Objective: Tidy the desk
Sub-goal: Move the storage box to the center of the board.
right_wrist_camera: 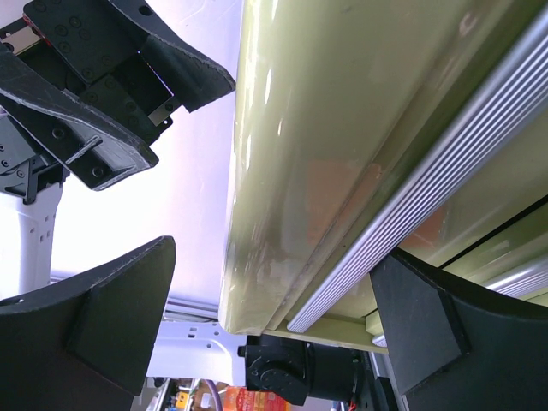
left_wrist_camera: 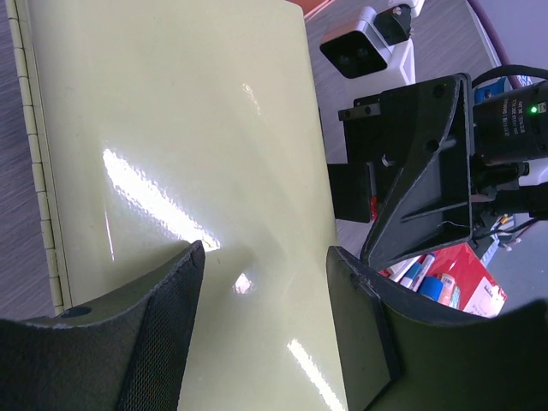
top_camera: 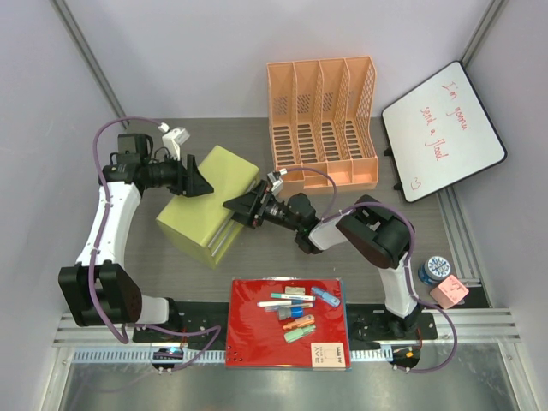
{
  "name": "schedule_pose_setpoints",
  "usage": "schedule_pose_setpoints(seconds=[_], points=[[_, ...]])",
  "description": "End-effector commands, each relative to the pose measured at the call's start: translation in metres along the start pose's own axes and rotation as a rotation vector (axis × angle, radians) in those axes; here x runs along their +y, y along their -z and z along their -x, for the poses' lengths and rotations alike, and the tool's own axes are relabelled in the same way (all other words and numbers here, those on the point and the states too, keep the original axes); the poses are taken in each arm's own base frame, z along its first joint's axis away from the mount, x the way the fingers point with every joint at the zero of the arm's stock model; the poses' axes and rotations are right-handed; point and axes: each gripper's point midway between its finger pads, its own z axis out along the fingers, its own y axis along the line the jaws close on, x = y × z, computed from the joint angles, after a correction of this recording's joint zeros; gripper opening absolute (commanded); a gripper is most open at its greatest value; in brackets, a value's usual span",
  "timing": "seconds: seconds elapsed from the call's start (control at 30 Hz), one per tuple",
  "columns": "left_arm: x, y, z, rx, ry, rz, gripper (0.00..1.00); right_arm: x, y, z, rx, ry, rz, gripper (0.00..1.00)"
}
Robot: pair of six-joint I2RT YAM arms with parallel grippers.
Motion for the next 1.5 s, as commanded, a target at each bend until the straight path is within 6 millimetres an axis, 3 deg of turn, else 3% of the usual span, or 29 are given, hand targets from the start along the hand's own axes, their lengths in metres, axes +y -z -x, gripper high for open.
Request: schedule_pose_setpoints(seconds=[0.0,0.23,0.63,1.07,1.47], points=[[0.023,-0.007,-0.031,0.106,0.063,0.073,0.61,0.103,0.009,0.018,-0.087,0.154,0.402,1.00],[0.033,-0.009,-0.037,0.129,0.072,0.105,0.62,0.111,0.018,0.020,-0.114,0.144,0.400,0.98],[0.074,-0.014,-0.061,0.230,0.101,0.270,0.58,0.127,0.026,0.028,-0.166,0.158,0.419,0.95],[0.078,-0.012,-0.065,0.259,0.082,0.283,0.57,0.123,0.022,0.041,-0.195,0.116,0.416,0.95],[0.080,-0.011,-0.068,0.275,0.082,0.290,0.58,0.157,0.033,0.042,-0.200,0.097,0.477,0.94]])
